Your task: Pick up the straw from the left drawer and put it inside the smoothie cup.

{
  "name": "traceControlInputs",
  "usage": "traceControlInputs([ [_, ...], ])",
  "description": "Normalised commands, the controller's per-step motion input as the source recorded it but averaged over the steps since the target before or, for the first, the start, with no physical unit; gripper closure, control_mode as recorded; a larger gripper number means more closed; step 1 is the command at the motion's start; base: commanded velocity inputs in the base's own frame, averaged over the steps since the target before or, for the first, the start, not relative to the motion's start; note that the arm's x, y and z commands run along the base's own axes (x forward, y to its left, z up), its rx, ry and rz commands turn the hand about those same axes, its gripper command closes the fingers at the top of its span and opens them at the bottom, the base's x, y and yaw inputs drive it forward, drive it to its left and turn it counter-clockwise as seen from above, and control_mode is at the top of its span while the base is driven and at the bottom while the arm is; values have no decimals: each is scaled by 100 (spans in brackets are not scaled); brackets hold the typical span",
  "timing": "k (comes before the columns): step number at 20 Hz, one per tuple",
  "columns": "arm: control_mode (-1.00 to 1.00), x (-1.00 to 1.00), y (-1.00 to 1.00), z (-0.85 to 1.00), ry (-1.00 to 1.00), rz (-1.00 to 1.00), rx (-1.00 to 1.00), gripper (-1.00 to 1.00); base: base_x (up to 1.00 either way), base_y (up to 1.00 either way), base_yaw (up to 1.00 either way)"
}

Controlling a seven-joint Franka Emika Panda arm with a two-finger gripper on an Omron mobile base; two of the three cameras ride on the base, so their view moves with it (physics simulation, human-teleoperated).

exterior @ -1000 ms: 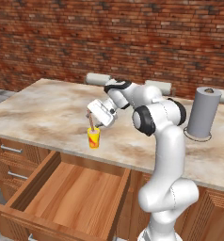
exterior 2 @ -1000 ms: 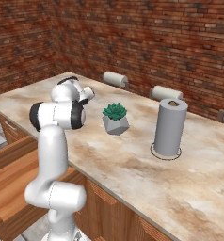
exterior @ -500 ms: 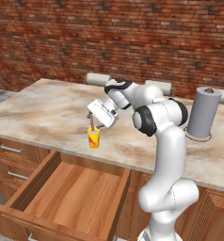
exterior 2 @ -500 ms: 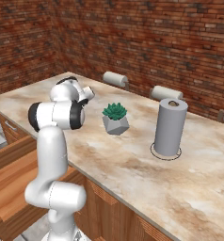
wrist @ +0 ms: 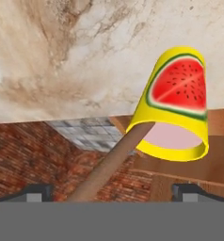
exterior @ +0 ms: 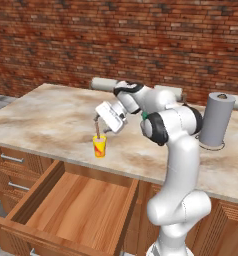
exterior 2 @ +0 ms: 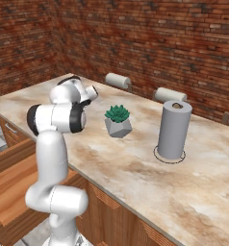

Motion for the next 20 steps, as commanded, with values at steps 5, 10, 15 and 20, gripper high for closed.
traceControlInputs([
  [5, -100, -27, -13, 43, -14, -5, 3, -100, 0, 0, 0],
  [10, -100, -68, -18, 39, -19, -2, 3, -100, 0, 0, 0],
  [15, -100, -99, -35, 17, -23, -3, 3, -100, 0, 0, 0],
  [20, -100, -100, -51, 1, -27, -8, 1, -100, 0, 0, 0],
])
